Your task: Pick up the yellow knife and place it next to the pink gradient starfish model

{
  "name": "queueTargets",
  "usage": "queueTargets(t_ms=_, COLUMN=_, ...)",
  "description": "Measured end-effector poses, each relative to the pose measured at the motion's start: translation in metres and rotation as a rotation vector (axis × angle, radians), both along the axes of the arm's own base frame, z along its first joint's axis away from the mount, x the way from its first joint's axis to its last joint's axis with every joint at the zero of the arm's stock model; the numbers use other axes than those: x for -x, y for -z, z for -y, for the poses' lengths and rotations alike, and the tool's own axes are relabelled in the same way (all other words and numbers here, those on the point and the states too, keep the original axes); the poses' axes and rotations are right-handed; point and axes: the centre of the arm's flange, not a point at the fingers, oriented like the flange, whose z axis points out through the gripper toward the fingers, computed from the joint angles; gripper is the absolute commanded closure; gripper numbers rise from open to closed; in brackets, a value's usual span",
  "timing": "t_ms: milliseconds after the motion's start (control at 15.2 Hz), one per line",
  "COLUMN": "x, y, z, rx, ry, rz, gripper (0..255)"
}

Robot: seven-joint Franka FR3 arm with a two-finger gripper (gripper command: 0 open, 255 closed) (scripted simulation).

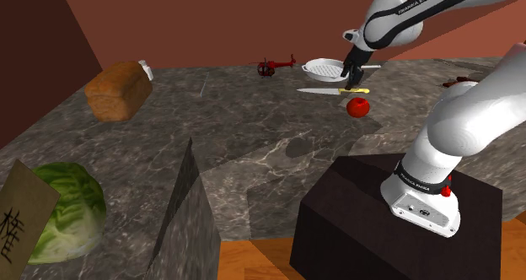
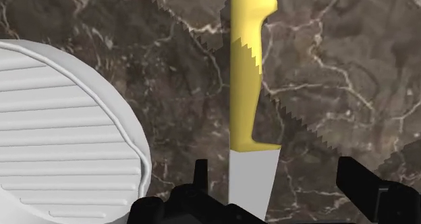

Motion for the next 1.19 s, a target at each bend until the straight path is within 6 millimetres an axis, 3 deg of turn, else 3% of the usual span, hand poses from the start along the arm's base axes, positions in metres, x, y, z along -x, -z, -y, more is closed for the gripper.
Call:
queueTargets(t_ms=462, x=-0.008, y=0.036, z=0.002, rx=0.003, ry=-0.007, rz=0.002, gripper=0)
queueTargets(t_ms=858, x=-0.008, y=0.039, z=0.003, rx=0.003, ry=-0.007, rz=0.003, gripper=0)
queueTargets(t_ms=924, x=-0.008, y=0.039, z=0.003, rx=0.003, ry=-0.007, rz=0.003, gripper=255)
queueTargets(t_ms=1188, x=-0.009, y=0.037, z=0.003, rx=0.002, ry=-0.008, rz=0.005, gripper=255)
